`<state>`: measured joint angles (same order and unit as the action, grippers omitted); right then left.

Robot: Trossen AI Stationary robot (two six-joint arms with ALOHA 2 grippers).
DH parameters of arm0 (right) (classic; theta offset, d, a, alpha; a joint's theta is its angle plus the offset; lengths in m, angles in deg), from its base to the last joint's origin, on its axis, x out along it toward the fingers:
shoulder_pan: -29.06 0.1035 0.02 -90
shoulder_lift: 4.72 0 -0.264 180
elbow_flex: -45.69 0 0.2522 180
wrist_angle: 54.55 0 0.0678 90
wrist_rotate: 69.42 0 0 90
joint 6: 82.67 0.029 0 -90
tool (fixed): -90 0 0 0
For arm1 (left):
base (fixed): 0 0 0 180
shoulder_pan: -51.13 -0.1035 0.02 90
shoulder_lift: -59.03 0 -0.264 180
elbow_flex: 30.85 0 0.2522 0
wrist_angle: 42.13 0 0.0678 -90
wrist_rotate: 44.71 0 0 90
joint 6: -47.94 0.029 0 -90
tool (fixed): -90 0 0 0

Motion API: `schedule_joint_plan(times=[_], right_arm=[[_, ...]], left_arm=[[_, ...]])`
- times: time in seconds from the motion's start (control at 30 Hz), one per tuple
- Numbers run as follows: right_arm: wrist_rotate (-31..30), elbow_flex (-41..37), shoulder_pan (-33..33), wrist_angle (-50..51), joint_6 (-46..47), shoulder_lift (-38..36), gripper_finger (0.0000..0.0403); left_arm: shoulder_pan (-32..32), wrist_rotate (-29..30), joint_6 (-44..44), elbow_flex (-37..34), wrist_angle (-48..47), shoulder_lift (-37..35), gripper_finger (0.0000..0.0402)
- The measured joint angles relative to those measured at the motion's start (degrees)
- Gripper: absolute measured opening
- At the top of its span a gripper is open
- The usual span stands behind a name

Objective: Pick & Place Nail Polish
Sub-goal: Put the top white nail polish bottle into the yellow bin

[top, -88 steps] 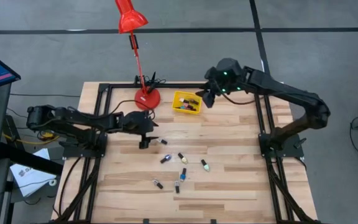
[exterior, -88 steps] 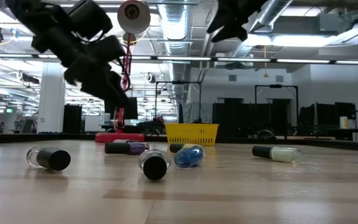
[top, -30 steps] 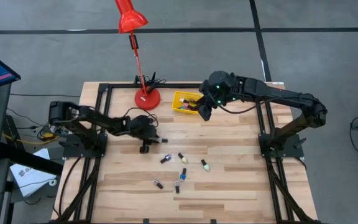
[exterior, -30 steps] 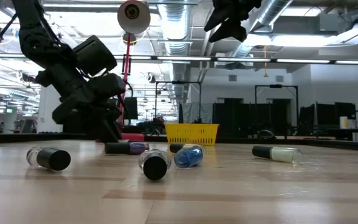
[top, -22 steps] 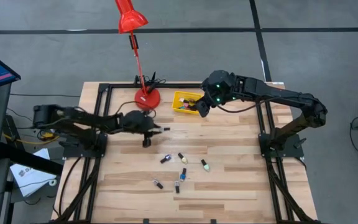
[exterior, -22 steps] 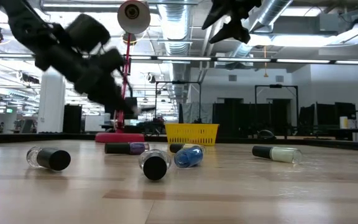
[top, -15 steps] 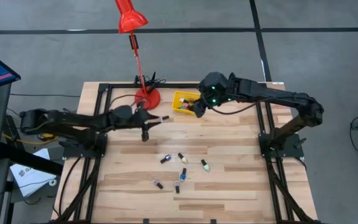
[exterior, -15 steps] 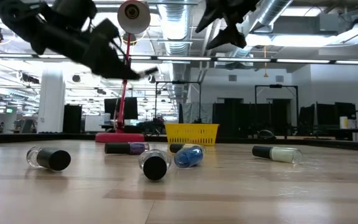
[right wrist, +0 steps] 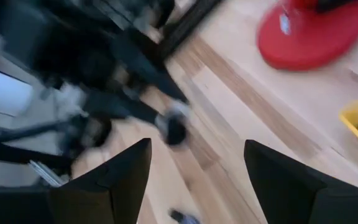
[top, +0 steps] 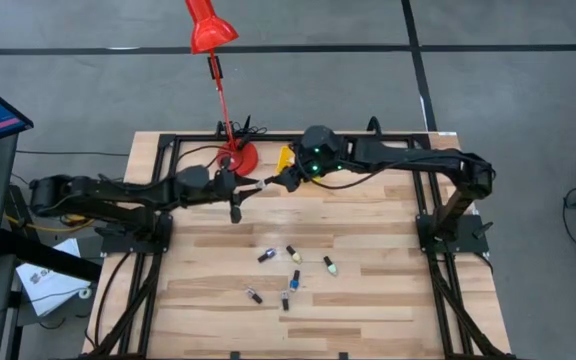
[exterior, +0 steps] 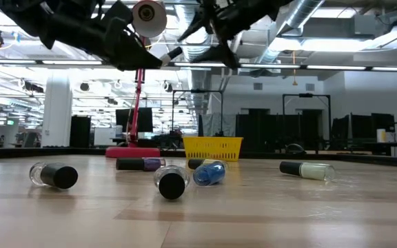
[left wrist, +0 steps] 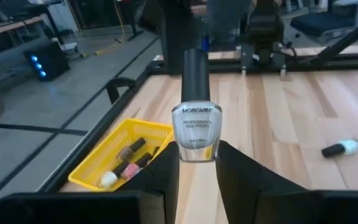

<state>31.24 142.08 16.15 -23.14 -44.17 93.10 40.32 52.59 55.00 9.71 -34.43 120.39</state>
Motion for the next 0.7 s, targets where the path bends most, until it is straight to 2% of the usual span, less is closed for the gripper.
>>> schedule_joint_plan(times=[0.7], right_arm=[[-0.2,0.1,-0.7,-1.7,2.1,1.0,0.0248]], left_arm=[[0.0,0.8,2.0,0.0,0.1,2.7,0.0053]])
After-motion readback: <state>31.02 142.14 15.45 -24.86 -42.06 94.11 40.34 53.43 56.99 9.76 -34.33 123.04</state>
